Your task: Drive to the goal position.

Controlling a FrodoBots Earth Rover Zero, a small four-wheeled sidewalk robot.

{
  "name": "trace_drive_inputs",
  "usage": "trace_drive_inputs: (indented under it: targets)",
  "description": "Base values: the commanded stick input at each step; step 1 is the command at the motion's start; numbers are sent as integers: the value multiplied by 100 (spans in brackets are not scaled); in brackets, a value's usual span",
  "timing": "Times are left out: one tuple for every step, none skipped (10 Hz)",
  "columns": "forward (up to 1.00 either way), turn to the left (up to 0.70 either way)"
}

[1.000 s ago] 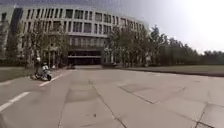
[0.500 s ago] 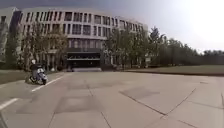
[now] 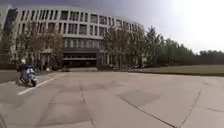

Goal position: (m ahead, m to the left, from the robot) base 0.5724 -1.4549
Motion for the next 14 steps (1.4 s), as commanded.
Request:
trace_drive_inputs:
  targets:
    - [70,0]
    - [70,0]
    - [70,0]
    - [70,0]
    - [70,0]
    - [70,0]
    - [70,0]
    - [70,0]
    - [70,0]
    - [70,0]
    - [70,0]
    - [70,0]
    - [70,0]
    - [70,0]
